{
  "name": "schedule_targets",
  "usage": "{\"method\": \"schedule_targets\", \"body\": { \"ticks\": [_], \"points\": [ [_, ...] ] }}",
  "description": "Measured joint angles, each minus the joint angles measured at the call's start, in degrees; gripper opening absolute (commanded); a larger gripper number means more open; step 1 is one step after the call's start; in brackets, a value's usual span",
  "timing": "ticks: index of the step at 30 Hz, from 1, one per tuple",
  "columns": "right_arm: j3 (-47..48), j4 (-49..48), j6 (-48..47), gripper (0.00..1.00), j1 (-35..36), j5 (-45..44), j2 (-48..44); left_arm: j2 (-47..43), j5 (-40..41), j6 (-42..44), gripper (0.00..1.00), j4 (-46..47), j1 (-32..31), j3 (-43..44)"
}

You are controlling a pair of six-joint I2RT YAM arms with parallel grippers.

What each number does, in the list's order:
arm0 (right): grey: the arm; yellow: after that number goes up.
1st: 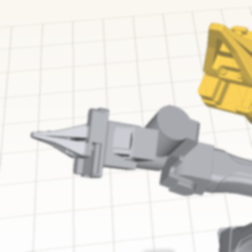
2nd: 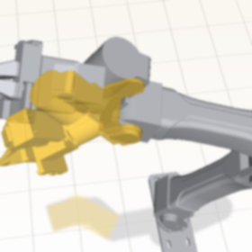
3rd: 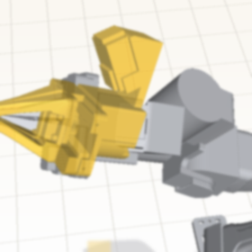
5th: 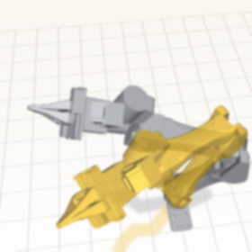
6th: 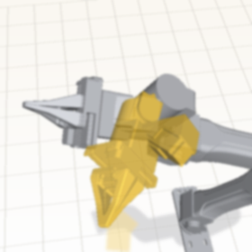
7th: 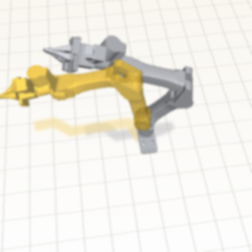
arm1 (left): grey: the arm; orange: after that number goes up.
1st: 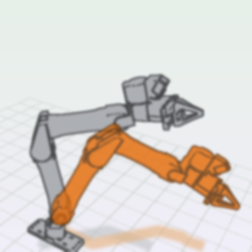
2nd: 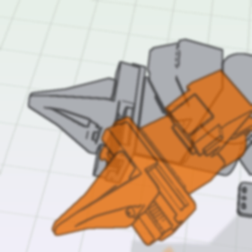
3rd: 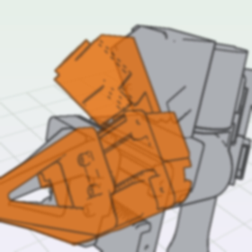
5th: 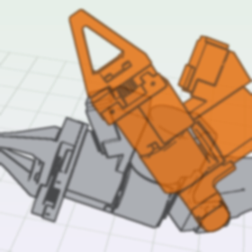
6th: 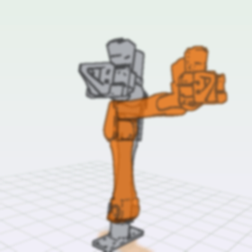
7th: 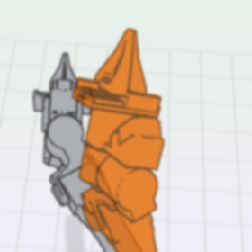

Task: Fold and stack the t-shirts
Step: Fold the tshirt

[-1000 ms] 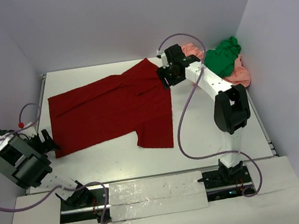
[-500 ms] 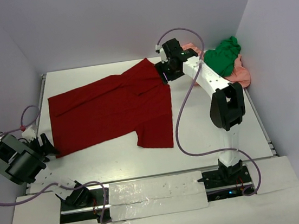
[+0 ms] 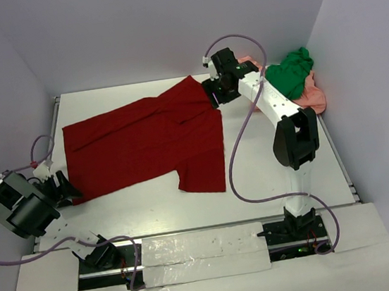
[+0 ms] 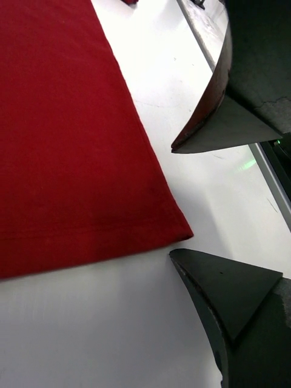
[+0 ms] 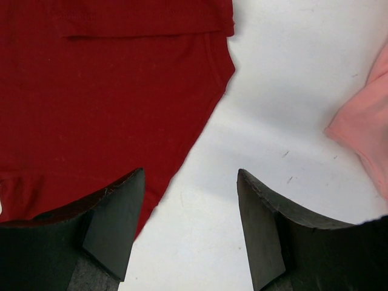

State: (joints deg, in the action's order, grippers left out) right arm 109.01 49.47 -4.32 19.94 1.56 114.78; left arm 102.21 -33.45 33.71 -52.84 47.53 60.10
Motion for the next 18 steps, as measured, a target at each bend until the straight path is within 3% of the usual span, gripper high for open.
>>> {"method": "schedule_targets", "body": {
  "ticks": [11,18],
  "points": [
    [0.1,0.3,0.0,0.69,0.0,0.4,0.0,-1.4,0.1,-2.0,0.58,3.6,-0.6,-2.6],
    [0.1,0.3,0.0,0.69,0.0,0.5,0.0,-1.8,1.1,-1.6,0.37,5.7,-0.1,-3.8]
  ]
}}
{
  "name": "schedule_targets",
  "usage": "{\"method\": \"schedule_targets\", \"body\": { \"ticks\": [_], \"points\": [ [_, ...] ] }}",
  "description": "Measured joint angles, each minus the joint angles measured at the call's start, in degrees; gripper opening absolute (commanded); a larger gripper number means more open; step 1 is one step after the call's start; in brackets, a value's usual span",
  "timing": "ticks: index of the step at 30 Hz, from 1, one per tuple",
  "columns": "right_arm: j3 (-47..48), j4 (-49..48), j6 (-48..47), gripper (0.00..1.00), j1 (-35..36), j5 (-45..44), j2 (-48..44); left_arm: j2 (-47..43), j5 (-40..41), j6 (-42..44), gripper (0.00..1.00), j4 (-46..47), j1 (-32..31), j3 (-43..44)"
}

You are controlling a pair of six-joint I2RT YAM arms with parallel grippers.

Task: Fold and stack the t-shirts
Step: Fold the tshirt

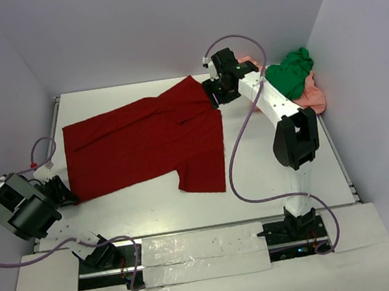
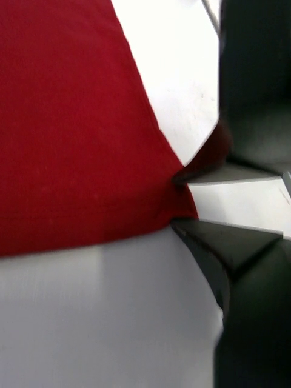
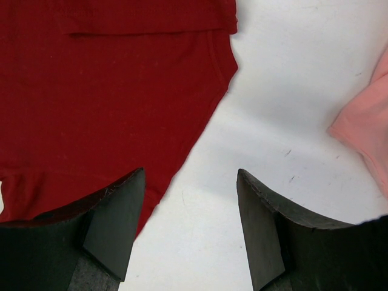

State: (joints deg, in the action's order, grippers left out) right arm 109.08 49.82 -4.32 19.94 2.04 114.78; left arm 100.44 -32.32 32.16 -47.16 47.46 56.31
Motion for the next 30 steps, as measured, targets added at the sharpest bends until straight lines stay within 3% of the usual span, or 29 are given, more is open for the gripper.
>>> {"method": "schedule_targets", "body": {
  "ticks": [3,10,18,25,30],
  "points": [
    [0.0,0.0,0.0,0.68,-0.1,0.1,0.0,0.0,0.6,0.3,0.22,0.9,0.7,-0.4],
    [0.0,0.6,0.0,0.68,-0.3,0.7,-0.1,-0.1,1.0,0.9,0.09,0.9,1.5,-0.8],
    [-3.1,7.8,-3.5,0.68,-0.3,3.7,-0.3,-0.5,1.2,1.5,0.04,0.7,1.7,-1.1],
    [-16.3,14.2,-8.8,0.69,0.9,5.9,-2.9,-1.0,2.0,2.2,0.03,0.2,2.4,-1.3],
    [-25.8,14.6,-11.6,0.70,5.9,6.8,-9.1,-1.9,3.5,3.2,0.02,0.0,2.7,-1.6]
  ]
}}
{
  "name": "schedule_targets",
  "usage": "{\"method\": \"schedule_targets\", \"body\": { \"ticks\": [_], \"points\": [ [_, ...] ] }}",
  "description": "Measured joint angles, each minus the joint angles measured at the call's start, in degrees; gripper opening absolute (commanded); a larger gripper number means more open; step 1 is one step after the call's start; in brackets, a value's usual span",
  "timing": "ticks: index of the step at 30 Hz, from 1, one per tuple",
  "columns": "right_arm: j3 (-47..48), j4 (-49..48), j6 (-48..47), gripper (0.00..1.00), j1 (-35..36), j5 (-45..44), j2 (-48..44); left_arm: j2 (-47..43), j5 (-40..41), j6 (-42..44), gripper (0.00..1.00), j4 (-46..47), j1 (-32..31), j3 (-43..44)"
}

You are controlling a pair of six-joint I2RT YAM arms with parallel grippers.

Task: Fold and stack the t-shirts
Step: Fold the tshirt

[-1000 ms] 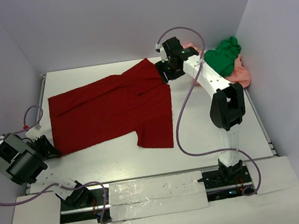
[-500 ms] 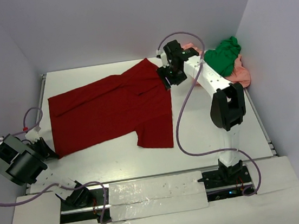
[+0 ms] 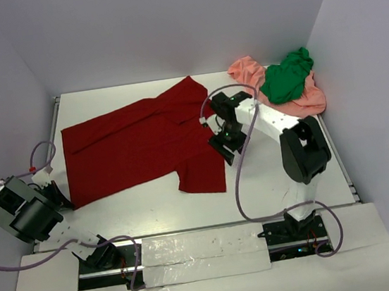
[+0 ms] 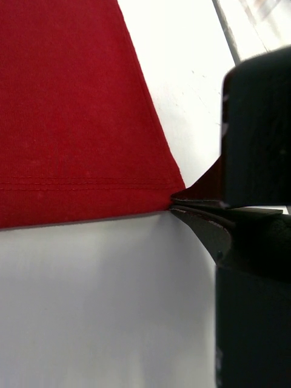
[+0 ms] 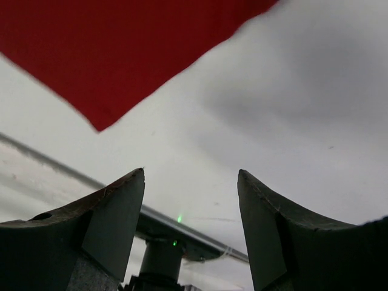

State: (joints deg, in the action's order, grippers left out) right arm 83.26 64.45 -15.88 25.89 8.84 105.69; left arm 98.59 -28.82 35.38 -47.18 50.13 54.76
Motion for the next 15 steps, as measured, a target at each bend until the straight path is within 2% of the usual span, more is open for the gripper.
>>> {"method": "schedule_targets", "body": {
  "ticks": [7,15],
  "points": [
    [-12.0,-5.8,-2.8,0.73,9.1,-0.7,-11.5,-1.8,2.1,1.2,0.02,0.3,0.3,-1.2],
    [-25.2,-17.8,-5.6,0.73,18.2,-9.3,-16.8,-2.5,3.1,1.4,0.01,0.3,0.3,-1.6]
  ]
}}
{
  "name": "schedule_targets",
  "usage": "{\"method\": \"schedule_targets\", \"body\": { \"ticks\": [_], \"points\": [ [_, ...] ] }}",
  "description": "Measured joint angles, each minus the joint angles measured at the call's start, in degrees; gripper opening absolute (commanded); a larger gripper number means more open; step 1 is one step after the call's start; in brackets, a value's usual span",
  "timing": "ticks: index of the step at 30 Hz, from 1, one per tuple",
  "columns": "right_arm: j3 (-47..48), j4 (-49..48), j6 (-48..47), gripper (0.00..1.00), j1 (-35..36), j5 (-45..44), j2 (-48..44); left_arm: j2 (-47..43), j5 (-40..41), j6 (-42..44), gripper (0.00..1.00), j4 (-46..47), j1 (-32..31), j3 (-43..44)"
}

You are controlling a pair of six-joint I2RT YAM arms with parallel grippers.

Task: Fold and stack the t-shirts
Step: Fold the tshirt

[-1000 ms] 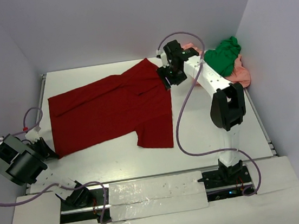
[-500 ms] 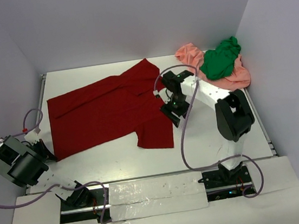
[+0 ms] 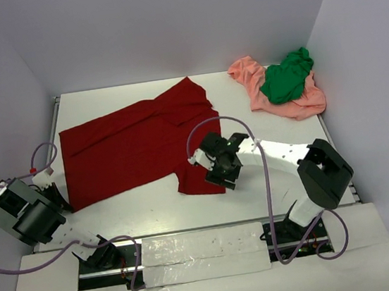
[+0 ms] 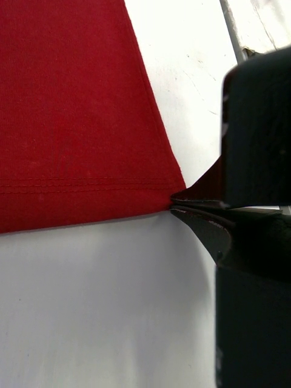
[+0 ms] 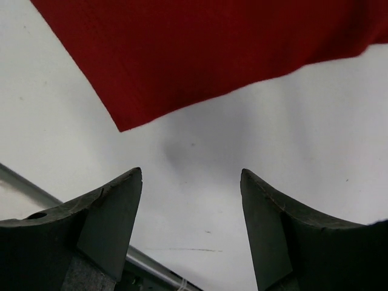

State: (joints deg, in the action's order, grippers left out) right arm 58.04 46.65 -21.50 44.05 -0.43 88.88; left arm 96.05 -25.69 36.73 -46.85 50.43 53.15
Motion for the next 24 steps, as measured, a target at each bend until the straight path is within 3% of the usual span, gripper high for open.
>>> {"method": "schedule_targets", "body": {
  "ticks": [13,24],
  "points": [
    [-4.2,-12.0,0.2,0.70,7.7,-5.3,0.0,-0.8,1.3,0.6,0.01,0.0,0.0,-0.4],
    [0.3,-8.7,4.7,0.68,8.5,-1.0,9.0,-1.4,1.9,1.5,0.01,0.0,0.3,-0.9]
  ]
}}
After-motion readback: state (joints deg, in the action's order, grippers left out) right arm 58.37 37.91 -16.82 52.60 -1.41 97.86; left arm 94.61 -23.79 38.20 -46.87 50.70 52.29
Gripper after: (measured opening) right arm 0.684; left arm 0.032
